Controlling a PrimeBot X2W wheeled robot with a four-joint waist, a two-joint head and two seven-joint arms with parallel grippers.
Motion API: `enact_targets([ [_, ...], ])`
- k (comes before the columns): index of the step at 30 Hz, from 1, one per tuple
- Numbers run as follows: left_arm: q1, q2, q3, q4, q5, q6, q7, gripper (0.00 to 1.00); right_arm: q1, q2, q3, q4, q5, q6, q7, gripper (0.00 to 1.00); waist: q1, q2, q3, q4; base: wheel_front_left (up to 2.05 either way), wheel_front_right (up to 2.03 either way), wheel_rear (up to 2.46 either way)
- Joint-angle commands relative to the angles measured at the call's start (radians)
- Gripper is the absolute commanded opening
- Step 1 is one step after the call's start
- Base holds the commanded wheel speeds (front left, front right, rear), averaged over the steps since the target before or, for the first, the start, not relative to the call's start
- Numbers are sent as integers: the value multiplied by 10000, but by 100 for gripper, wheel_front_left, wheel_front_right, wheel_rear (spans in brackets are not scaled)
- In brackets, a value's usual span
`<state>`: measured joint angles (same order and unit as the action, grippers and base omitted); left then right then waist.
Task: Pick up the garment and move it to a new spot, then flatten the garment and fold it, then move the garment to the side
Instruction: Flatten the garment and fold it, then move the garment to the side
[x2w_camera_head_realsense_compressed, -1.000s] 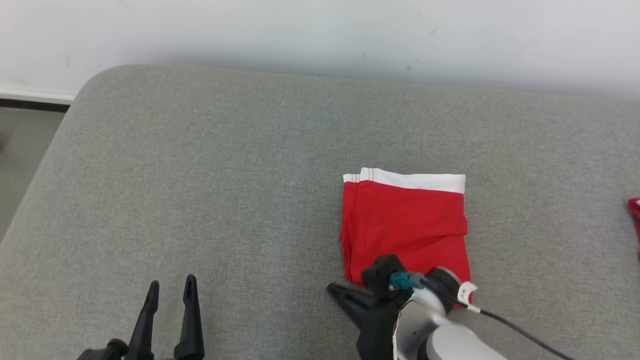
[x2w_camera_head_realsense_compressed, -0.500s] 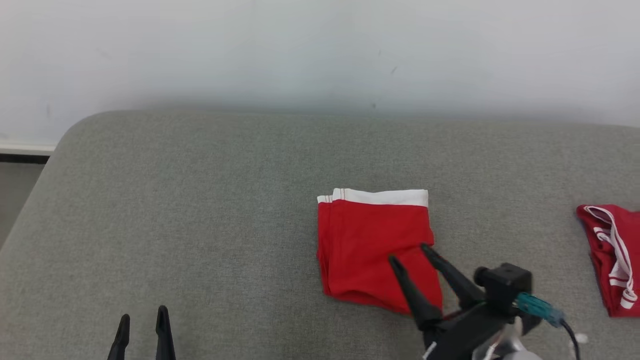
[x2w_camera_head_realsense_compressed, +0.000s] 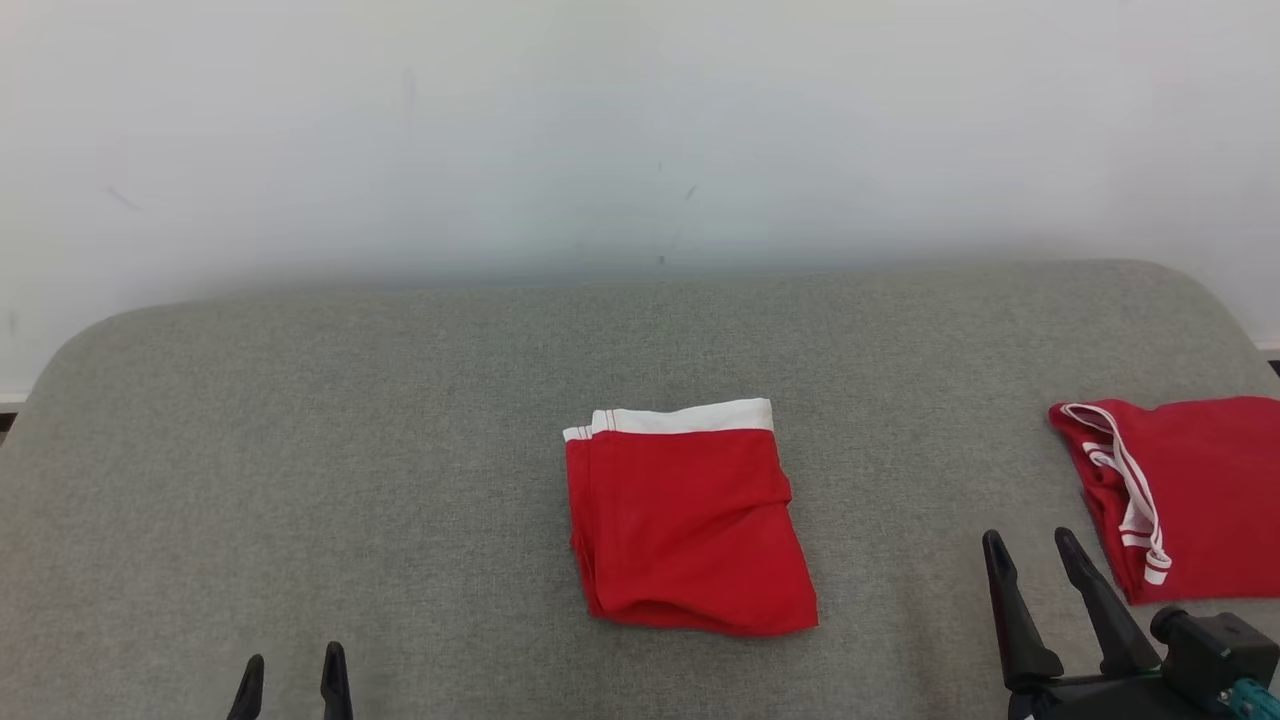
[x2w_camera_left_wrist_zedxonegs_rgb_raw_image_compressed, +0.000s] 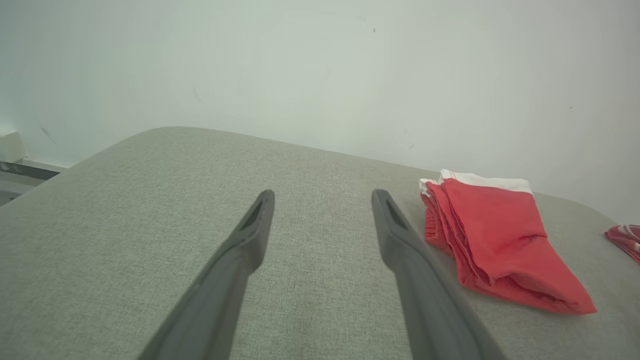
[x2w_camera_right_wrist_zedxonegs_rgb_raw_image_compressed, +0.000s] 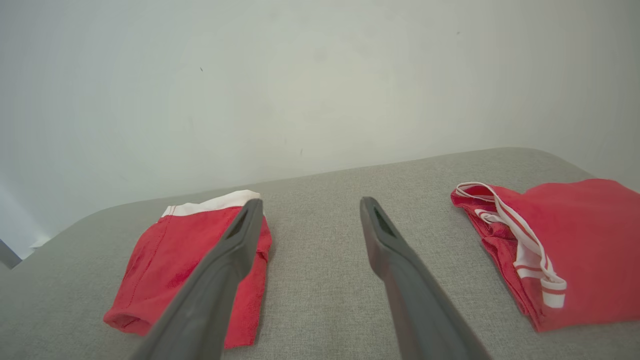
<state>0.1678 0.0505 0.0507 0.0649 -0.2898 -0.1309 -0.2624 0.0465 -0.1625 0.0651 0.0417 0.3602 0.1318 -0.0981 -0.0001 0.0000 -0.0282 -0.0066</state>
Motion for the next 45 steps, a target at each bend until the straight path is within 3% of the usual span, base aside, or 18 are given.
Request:
enact_targets([
  [1,180,25,-6,72,143,10,-28,100,155,-109,-79,180,176,-27,-176,100,1,0,-156,-181,0,0,0],
  [13,339,131,-156,298,381,10,-28,100,153,-417,473,1268,646,-27,-713,100,1,0,-342,-126,0,0,0],
  [36,322,45,-86,364,456,10,-28,100,85,-229,596,1543,370,-27,-468,100,1,0,-126,-161,0,0,0],
  [41,296,29,-44,366,437,10,-28,100,-374,-176,513,1730,200,-28,204,100,1,0,-78,-178,0,0,0],
  [45,224,15,-66,385,418,10,-28,100,-1190,-149,739,1941,315,-28,1420,100,1,0,-6,-112,0,0,0],
])
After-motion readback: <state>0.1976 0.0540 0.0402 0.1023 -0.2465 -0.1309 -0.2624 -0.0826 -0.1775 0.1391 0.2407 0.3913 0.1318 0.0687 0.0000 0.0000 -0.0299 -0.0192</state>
